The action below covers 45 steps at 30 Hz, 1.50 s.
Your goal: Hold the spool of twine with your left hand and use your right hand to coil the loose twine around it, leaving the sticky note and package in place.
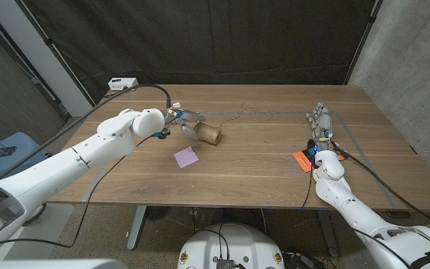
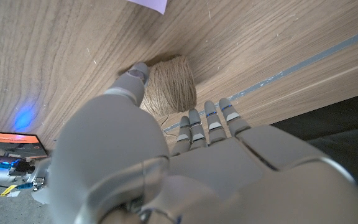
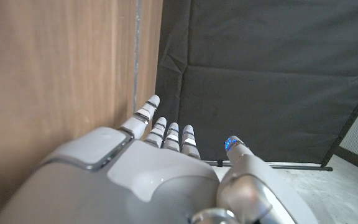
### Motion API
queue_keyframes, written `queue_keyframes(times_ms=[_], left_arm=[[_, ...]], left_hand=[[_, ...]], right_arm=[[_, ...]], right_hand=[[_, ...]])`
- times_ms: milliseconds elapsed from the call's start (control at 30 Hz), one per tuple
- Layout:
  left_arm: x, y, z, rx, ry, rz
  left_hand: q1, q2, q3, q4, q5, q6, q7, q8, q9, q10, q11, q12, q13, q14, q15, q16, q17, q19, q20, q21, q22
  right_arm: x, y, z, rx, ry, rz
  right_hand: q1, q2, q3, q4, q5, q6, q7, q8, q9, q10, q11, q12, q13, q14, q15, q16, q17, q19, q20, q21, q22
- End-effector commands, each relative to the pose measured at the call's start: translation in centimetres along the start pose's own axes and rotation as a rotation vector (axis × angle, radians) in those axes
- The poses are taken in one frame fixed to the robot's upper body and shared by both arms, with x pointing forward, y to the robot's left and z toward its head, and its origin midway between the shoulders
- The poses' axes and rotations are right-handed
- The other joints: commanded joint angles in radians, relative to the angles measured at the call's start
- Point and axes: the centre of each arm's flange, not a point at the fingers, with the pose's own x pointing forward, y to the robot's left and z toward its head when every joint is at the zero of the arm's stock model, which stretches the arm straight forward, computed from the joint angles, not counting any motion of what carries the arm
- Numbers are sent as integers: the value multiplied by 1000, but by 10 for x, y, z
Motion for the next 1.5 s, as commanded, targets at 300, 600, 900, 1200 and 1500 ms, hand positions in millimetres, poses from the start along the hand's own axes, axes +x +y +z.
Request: queue_keyframes(times_ms=[300,600,900,1200,1500], left_arm=[[-1,-6,2,22,-6,-8],[0,-7,1,47,6,9],[2,-7,0,77,21,29],[4,-7,-1,76,28,47],[6,-10,-1,76,24,59]], left_hand=[[19,4,-1,0,1,2,2,6,6,-7,3,7,6,-1,5,7,7,2,5,5,6],[28,6,-1,0,3,6,0,6,9,-5,1,14,12,-1,4,11,12,3,6,6,7],[40,6,-3,0,7,23,-5,12,14,6,-4,27,20,9,-3,19,17,16,4,12,8],[49,3,-3,-2,10,40,-12,18,17,15,-6,35,24,20,-7,25,18,24,2,15,8],[59,6,-2,-2,14,64,-18,28,21,28,-12,44,28,38,-14,34,21,38,3,22,8]], right_arm=[[18,20,40,-49,-62,88],[28,22,38,-55,-69,110],[38,23,35,-67,-71,134],[46,23,46,-93,-62,145],[50,23,53,-120,-53,160]], right_hand=[[1,11,10,-3,-1,-6,1,2,4,-7,-1,6,4,-9,1,4,2,-1,-15,6,6],[1,11,11,-4,-1,-6,2,3,4,-6,-2,6,4,-7,1,5,2,0,-16,7,6],[1,10,12,-5,-1,-6,2,3,4,-4,-2,7,4,-6,0,5,2,1,-15,8,6],[1,10,12,-6,-2,-6,2,3,4,-4,-1,7,4,-6,1,5,2,1,-14,8,6],[0,10,13,-6,-2,-5,4,4,4,-4,0,7,4,-6,1,5,2,2,-14,8,6]])
